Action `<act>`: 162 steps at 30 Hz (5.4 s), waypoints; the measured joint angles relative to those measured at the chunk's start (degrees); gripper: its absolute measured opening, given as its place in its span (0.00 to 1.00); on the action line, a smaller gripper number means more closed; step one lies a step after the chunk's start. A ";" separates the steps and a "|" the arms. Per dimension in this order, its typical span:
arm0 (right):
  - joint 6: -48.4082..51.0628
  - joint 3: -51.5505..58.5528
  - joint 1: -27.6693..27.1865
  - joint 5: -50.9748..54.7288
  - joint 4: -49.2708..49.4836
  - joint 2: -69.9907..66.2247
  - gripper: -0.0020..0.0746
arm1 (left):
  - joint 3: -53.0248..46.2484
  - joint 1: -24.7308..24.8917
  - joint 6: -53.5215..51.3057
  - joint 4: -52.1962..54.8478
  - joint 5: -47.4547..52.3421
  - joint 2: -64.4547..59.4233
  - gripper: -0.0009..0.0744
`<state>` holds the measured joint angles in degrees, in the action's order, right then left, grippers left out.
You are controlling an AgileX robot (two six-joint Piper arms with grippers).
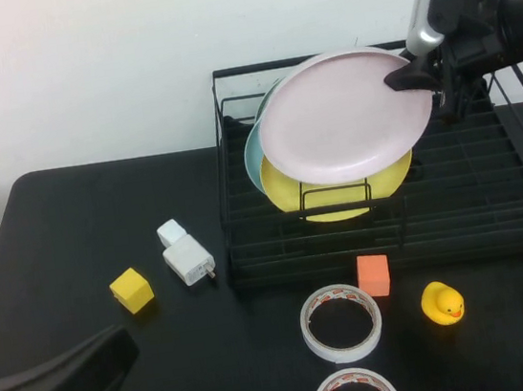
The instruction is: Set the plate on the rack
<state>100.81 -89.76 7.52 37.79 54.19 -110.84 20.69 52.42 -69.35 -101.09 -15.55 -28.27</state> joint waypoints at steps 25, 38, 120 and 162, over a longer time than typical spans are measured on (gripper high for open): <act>3.37 0.00 2.62 -2.16 0.00 -1.42 0.16 | 0.00 0.00 -0.87 0.00 -1.24 0.00 0.01; -2.30 0.00 2.62 -4.14 0.58 -1.56 0.56 | 0.00 0.00 -1.00 0.00 -1.26 0.00 0.01; -20.60 37.56 7.85 -7.88 9.15 66.18 0.02 | 0.00 0.00 -8.49 -0.10 -6.87 0.00 0.01; -30.59 61.67 7.95 -12.45 -1.44 93.32 0.02 | 0.00 0.00 -8.53 -0.10 -6.52 0.00 0.01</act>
<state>70.23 -28.09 15.47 25.34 52.75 -17.52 20.69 52.42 -77.87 -101.20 -22.07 -28.27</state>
